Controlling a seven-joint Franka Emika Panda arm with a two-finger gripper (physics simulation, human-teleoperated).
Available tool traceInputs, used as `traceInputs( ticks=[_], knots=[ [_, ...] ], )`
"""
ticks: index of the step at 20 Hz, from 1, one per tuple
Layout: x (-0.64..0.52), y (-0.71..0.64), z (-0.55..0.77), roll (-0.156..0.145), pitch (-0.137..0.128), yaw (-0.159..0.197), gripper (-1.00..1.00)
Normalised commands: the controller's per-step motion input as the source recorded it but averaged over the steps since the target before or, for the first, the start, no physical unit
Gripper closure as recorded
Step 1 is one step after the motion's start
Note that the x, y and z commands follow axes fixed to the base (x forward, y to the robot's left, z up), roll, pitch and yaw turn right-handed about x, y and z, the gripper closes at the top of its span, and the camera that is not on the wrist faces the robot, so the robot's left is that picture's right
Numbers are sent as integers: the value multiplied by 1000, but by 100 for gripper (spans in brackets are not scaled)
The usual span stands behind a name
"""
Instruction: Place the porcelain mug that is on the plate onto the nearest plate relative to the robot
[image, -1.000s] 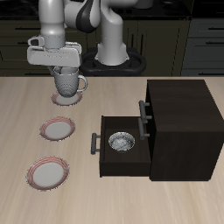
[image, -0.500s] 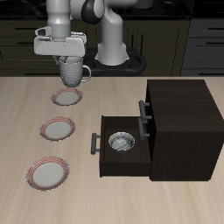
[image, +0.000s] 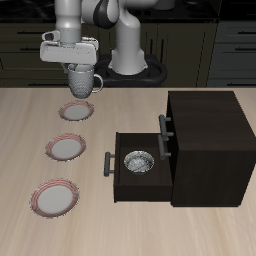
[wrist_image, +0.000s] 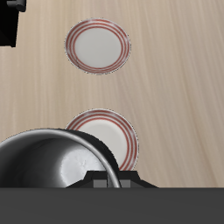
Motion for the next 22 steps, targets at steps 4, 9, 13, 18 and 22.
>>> traceInputs(
  ticks=[4,9,13,18,22],
  knots=[
    [-97,35,-25,10,-15,17,100],
    [68,-77,-66,-32,8,-15,100],
    [81,-33,-146,-3,5,9,100],
    [211,-83,-295,-13,45,2,100],
    [54,-23,-159,-6,-12,25,100]
  ],
)
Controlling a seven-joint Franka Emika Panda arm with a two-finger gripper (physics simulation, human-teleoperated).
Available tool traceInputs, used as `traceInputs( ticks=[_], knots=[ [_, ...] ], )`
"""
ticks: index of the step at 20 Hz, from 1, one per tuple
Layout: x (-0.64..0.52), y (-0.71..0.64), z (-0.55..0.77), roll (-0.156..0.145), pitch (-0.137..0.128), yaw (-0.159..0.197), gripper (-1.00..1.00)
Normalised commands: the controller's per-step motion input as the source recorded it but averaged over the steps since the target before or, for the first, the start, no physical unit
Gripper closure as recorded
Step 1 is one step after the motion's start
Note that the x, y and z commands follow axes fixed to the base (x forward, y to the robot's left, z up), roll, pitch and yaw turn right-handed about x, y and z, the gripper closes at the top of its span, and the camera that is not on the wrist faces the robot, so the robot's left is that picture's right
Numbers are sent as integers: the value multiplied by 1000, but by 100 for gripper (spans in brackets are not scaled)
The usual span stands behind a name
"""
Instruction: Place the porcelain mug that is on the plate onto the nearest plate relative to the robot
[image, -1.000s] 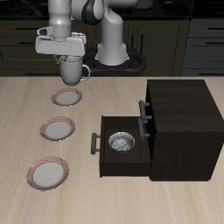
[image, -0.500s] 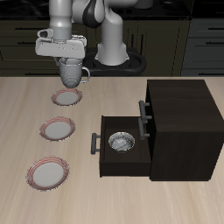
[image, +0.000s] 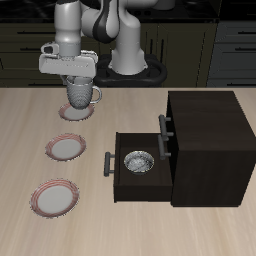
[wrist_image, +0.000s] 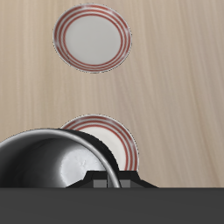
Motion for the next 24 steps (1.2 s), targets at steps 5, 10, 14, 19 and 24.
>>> traceInputs(
  ticks=[5,10,14,19,24],
  knots=[
    [91,-58,-264,-2,46,-1,100],
    [43,-53,-255,-16,45,14,100],
    [21,33,-107,-8,-7,53,-100],
    [3,38,17,18,14,1,-100],
    [-20,56,131,19,-10,12,-100]
  ],
)
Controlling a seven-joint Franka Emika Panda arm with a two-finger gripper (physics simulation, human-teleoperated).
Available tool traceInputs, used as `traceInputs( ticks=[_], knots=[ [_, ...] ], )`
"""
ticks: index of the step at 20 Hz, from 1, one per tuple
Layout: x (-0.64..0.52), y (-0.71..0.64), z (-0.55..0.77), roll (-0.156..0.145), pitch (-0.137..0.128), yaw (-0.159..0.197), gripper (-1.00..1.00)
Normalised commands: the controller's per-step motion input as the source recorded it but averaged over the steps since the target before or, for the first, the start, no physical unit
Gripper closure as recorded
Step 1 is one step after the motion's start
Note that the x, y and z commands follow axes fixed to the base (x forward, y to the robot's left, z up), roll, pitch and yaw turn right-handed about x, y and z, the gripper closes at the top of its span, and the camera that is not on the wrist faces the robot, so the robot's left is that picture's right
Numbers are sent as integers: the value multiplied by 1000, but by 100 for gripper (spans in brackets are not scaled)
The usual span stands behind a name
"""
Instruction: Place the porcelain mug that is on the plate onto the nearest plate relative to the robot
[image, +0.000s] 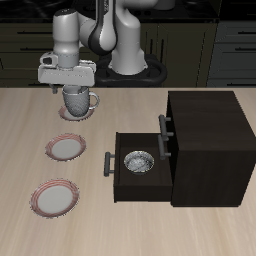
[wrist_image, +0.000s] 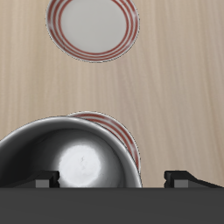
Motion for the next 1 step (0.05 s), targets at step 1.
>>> traceInputs(
  ticks=[1],
  knots=[
    [-17,91,323,19,35,-30,-100]
  ],
)
